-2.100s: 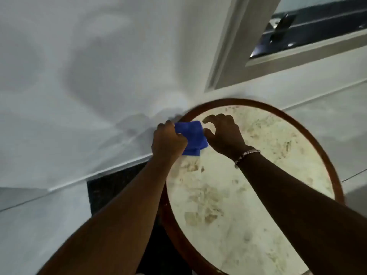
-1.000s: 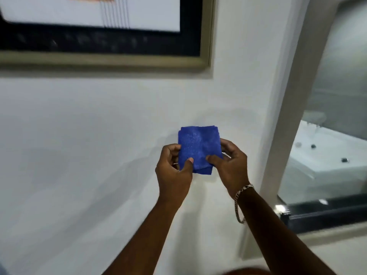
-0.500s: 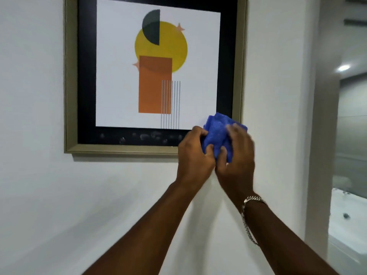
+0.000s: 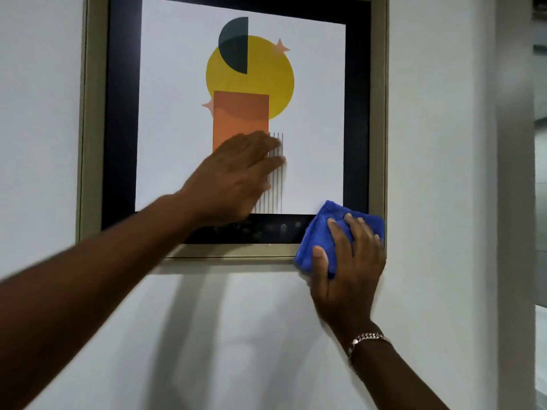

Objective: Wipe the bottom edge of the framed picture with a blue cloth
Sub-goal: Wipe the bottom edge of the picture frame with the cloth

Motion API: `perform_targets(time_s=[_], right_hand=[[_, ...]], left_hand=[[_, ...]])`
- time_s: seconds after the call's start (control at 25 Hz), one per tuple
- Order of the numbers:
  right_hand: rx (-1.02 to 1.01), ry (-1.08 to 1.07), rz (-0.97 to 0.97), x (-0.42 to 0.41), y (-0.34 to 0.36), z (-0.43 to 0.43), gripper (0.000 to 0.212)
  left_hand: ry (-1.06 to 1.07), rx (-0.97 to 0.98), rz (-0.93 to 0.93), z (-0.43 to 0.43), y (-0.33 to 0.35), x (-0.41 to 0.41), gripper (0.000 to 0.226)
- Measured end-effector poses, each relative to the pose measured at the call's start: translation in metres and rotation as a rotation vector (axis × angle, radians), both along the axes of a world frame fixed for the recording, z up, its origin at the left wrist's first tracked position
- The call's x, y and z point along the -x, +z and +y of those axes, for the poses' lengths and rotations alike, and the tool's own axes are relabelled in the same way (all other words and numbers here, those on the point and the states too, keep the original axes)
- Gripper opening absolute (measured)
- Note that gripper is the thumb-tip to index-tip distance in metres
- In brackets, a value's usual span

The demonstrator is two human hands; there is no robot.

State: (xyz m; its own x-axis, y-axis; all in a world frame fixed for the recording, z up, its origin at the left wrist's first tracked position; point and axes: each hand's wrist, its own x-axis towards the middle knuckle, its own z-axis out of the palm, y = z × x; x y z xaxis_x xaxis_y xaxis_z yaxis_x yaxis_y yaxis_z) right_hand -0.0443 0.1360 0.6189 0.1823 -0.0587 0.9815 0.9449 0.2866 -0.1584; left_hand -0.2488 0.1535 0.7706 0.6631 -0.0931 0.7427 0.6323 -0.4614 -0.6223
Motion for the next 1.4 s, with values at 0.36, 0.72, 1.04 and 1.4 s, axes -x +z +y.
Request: perform_targets(time_s=[0.36,0.72,1.04,1.4], right_hand=[[-0.194,0.019,0.207,0.032,0.003,0.024,0.031],[-0.204,0.0,0.143,0.051,-0.002,0.027,0.032],[-0.171,-0.032,0.055,0.057,-0.002,0.024,0.032],[-0.161,-0.098,-0.104,0.059,-0.016,0.03,0.042]], left_hand=[[0.234,-0.245,0.165,0.033,0.022,0.024,0.064],[0.178,-0.264,0.185,0.032,0.023,0.024,0.068],[0.149,-0.261,0.252,0.033,0.024,0.034,0.073],[0.163,-0.252,0.237,0.036,0.023,0.05,0.076]])
